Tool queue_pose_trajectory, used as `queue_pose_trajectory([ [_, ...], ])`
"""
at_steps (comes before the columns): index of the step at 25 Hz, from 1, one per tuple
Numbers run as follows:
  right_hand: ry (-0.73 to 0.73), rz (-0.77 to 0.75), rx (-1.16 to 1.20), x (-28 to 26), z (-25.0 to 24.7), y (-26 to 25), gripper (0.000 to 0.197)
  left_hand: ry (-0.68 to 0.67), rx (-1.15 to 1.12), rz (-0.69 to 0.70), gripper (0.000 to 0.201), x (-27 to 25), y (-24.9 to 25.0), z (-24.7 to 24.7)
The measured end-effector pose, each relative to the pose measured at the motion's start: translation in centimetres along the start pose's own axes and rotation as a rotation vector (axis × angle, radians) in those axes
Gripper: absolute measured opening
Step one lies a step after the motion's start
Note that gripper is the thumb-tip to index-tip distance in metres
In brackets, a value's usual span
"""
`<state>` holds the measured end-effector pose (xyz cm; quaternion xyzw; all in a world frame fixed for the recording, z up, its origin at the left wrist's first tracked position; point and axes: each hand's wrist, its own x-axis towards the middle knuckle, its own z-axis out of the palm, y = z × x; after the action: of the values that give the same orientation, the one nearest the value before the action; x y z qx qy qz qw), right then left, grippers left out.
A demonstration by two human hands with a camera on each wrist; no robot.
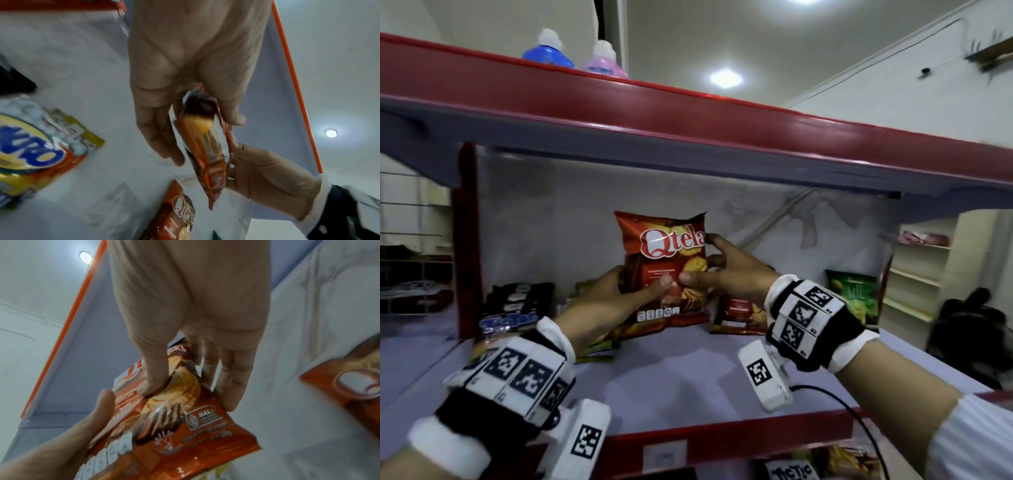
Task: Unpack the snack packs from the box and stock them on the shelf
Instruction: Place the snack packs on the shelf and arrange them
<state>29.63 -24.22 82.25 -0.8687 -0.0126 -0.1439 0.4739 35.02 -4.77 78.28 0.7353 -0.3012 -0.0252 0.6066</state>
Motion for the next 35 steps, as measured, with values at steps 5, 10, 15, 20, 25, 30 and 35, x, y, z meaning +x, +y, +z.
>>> queue_pose_trajectory([
  [5, 0.184, 0.087, -0.107, -1.8, -10.9, 5.5, 0.080, 0.002, 0.139, -0.149, 0.068, 6.1, 0.6, 8.8],
  [10, 0.324, 0.239, -0.209, -1.8, -16.7, 12.1, 0.077, -0.098, 0.453, -0.313, 0.087, 11.7, -1.6, 14.9],
  [15, 0.338, 0.330, -0.355, -0.9, -18.5, 16.7, 0.080, -0.079, 0.629, -0.306, 0.101, 15.2, -4.2, 18.9],
  [20, 0.267, 0.389, -0.504, 0.3, -17.1, 17.5, 0.084, 0.122, 0.600, -0.274, 0.066, 14.7, -5.0, 17.7],
  [25, 0.175, 0.405, -0.480, 2.9, -14.1, 16.1, 0.083, 0.150, 0.624, -0.336, 0.073, 13.6, -6.0, 12.7],
  [30, 0.166, 0.425, -0.453, 5.1, -9.9, 15.5, 0.089, 0.138, 0.578, -0.337, 0.069, 12.9, -6.9, 10.4],
  [35, 0.215, 0.439, -0.410, 5.6, -9.3, 15.4, 0.088, 0.144, 0.611, -0.309, 0.061, 13.2, -7.6, 10.4],
])
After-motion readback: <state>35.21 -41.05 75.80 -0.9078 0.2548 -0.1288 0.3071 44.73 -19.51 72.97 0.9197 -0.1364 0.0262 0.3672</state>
